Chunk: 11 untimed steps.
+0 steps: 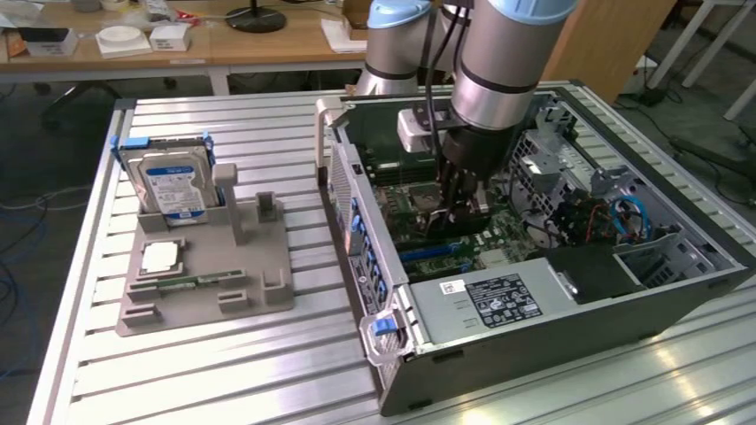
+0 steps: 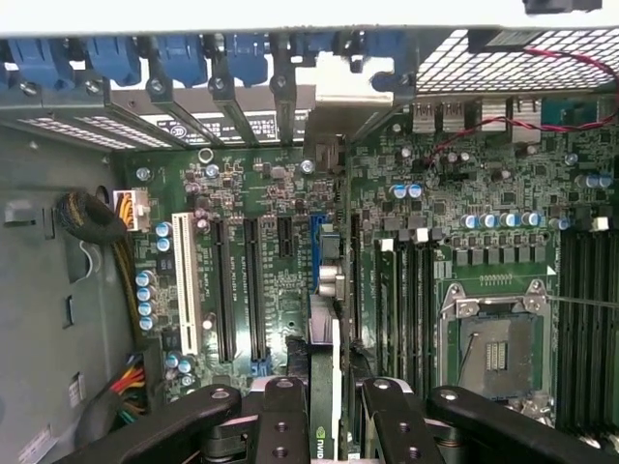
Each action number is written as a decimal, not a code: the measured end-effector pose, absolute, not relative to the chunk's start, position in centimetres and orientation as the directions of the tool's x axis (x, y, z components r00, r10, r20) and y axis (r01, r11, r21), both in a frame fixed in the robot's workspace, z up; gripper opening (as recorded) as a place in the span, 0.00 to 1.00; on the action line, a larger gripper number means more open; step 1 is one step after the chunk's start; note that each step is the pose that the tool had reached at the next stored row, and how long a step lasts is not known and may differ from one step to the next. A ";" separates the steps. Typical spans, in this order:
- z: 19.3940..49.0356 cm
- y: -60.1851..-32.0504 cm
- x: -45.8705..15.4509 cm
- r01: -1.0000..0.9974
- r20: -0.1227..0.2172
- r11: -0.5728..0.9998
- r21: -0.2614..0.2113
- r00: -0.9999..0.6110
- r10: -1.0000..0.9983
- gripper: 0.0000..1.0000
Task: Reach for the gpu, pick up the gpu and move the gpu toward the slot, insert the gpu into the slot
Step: 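Insert the gpu into the slot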
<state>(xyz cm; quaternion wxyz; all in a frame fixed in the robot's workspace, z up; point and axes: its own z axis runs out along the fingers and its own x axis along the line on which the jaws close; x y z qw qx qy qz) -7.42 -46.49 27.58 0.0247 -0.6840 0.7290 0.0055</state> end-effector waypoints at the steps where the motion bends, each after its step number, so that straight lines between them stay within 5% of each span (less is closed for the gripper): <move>1: 27.5 -46.5 -7.4 -0.998 -0.044 0.064 -0.026 -0.063 -0.997 0.27; 11: 26.8 -46.7 -8.0 -0.998 -0.043 0.064 -0.023 -0.063 -0.997 0.27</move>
